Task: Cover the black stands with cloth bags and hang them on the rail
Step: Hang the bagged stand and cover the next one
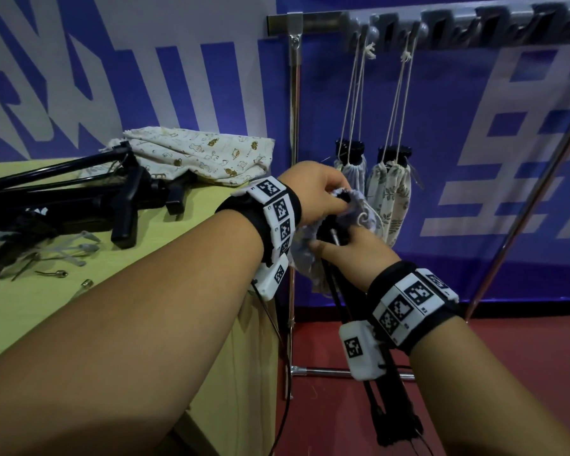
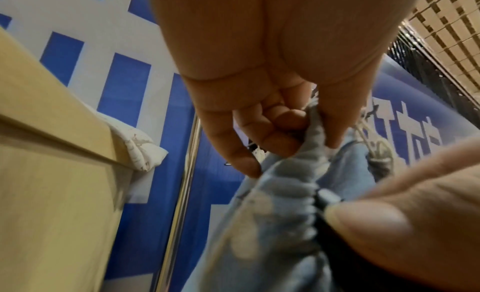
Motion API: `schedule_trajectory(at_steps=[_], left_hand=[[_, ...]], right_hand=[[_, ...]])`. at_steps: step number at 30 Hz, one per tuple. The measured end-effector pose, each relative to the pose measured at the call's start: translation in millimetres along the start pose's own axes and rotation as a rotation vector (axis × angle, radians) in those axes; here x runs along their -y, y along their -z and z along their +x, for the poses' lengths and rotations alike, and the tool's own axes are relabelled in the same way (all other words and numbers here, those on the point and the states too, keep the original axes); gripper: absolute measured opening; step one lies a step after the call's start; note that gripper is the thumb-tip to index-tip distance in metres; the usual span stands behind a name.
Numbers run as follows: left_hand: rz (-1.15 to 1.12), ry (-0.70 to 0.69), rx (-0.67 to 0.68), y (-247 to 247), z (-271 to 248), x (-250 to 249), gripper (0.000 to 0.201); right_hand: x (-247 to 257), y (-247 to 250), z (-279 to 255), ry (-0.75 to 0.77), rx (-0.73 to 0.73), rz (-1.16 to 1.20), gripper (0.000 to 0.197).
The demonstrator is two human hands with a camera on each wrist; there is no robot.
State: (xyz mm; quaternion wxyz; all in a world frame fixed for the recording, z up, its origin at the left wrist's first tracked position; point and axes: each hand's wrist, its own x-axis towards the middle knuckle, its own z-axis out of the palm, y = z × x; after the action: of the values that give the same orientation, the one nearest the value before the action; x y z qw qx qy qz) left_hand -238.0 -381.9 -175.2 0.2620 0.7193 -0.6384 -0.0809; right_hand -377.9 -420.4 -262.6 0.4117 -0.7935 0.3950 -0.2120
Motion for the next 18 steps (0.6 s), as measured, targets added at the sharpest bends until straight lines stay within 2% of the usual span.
schedule_trajectory(at_steps=[3, 6, 9, 12, 15, 18], left_hand=[[-0.03, 0.043, -0.155, 5, 3, 10, 0.021], [-0.078, 0.114, -0.218, 6, 5, 16, 0.018], [-0.112, 0.174, -0.221, 7, 6, 19, 0.018], [-0.107, 0.223, -0.126, 4, 6, 20, 0.014], [-0.119, 0.259, -0.023, -2, 4, 21, 0.016], [-0.147, 0.277, 0.02, -3, 1, 20, 0.015]], right_hand=[[0, 3, -1, -0.071, 0.088, -0.107, 0.028], [-1, 4, -4, -0.05, 0.17, -0.265, 0.026], [-6, 0, -7, -0.052, 0.188, -0.253, 0.051], [-12, -6, -6, -0.129, 0.168, 0.031, 0.053], [-13, -12, -1, -0.226, 0.185, 0.577, 0.024], [-16, -12, 7, -0.287, 0.195, 0.937, 0.035]])
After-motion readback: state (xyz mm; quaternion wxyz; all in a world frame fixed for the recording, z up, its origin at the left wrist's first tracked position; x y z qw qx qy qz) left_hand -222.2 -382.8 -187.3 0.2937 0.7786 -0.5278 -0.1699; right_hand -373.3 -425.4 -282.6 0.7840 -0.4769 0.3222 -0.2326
